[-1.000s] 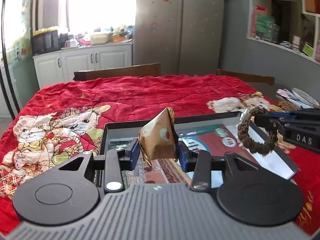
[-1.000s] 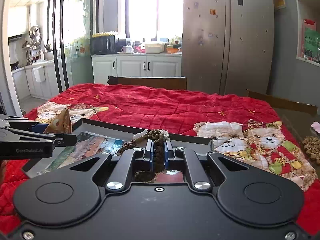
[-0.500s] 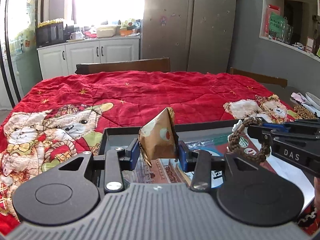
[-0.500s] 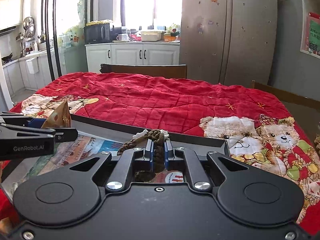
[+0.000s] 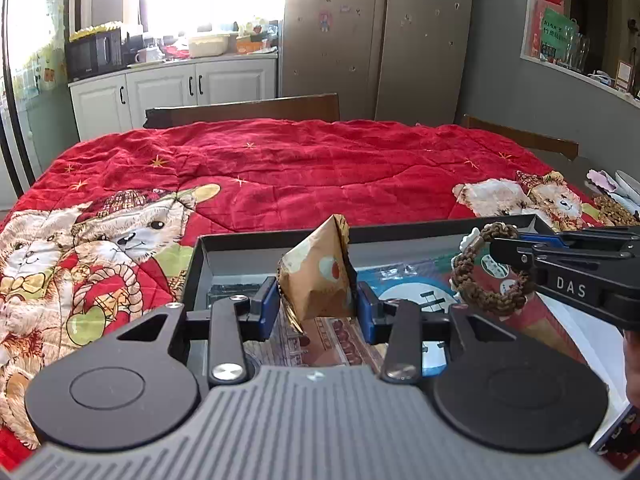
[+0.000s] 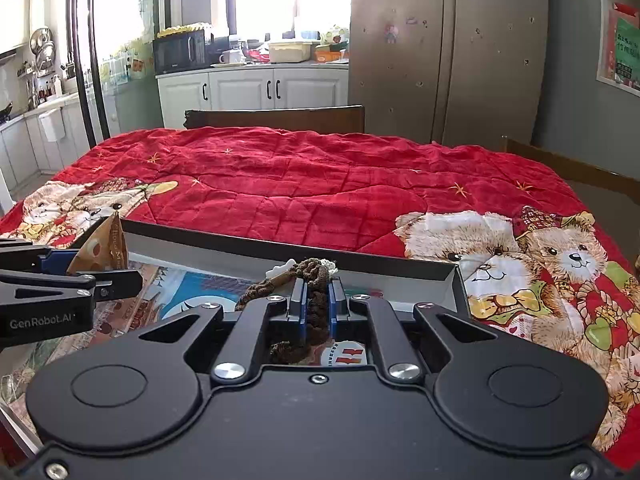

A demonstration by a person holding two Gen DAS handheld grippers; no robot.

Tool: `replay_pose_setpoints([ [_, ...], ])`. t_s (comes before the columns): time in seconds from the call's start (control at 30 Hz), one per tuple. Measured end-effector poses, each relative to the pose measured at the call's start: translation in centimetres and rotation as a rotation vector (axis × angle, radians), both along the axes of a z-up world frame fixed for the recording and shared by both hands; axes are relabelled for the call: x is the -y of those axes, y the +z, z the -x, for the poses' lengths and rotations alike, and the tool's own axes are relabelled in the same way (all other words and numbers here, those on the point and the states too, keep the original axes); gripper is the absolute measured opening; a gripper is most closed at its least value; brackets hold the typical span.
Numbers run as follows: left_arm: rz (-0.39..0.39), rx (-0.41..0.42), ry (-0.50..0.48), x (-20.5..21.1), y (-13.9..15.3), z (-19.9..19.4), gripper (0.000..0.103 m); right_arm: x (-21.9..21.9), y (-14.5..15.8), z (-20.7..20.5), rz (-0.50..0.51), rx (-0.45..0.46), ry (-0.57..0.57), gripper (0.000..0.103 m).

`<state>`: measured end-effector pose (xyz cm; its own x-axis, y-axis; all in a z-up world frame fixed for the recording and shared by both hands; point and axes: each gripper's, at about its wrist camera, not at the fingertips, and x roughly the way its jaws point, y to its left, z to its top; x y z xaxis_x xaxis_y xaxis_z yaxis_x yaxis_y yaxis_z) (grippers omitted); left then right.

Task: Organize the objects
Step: 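Carry the bracelet and packet in both grippers over the black box, then lower both items into the black box and open both grippers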

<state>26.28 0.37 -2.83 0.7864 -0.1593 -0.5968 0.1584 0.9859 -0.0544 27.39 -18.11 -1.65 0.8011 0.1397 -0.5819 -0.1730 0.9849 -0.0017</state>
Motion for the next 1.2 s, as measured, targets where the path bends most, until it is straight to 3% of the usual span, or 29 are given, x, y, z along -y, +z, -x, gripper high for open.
replay_pose_setpoints([
  [0.6,-0.035,-0.116,-0.025,0.5,-1.3,-1.2,0.045,0.1,-0.7,-1.3,-0.001,-0.083,-0.019,0.01],
  [0.93,-0.056,-0.111,-0.029,0.8,-1.4,-1.0,0.048,-0.1,-1.1,-1.7,0.01,-0.123,-0.007,0.014],
  [1.13,-0.053,-0.11,-0.03,0.8,-1.3,-1.0,0.059,-0.3,-1.0,-1.5,0.019,-0.113,0.002,0.021],
  [1.2,-0.051,-0.107,-0.032,0.9,-1.3,-0.9,0.061,-0.3,-0.9,-1.4,0.021,-0.104,0.004,0.032],
])
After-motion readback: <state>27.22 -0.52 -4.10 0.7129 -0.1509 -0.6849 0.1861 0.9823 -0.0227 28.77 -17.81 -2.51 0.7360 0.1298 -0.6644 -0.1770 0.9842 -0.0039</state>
